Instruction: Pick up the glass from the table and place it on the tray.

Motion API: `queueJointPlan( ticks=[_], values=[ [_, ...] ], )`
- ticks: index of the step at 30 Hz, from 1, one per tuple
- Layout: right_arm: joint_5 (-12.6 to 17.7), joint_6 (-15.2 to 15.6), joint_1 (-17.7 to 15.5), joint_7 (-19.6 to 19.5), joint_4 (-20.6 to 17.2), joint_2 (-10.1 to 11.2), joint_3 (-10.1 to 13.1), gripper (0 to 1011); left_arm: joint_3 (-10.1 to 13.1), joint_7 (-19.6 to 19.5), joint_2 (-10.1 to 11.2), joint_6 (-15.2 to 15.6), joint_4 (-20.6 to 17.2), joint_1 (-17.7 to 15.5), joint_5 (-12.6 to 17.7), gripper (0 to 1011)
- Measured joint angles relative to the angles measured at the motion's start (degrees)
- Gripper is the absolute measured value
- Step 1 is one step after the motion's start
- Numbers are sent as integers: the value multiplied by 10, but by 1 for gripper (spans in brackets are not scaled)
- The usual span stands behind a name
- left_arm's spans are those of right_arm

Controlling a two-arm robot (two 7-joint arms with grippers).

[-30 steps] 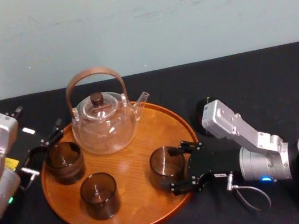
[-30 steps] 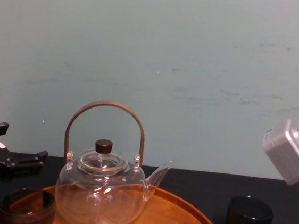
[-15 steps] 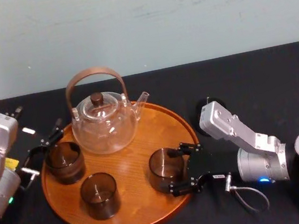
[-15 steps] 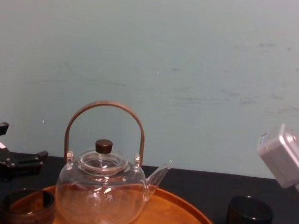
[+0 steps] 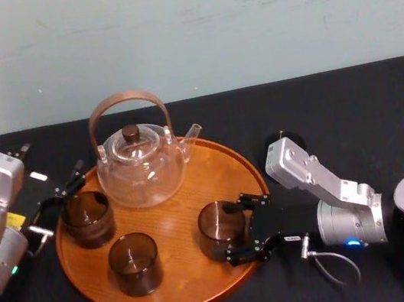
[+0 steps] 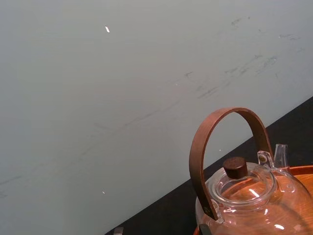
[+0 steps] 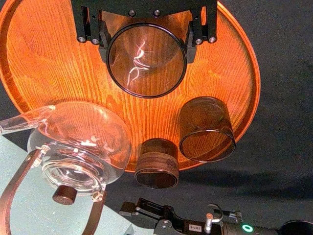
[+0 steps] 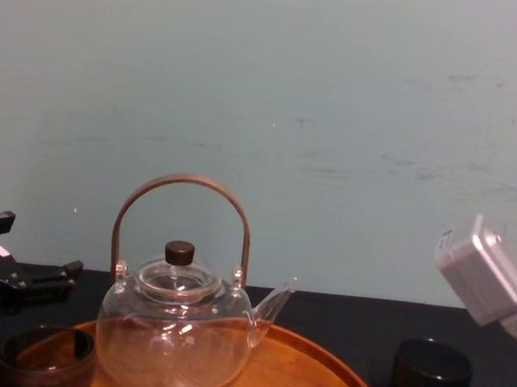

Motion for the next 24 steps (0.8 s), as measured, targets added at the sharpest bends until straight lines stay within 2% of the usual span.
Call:
queueJointPlan(
  ticks=[13,16,18,24],
  values=[
    [-2,0,0,-2,-1,0,-1,907,0,0,0,0,0,0,0,1001],
    [-1,0,0,-2,-1,0,-1,938,0,0,0,0,0,0,0,1001],
    [-1,0,0,-2,-1,0,0,997,0,0,0,0,0,0,0,1001],
    [-1,0,0,-2,-1,0,0,1002,0,0,0,0,0,0,0,1001]
  ],
)
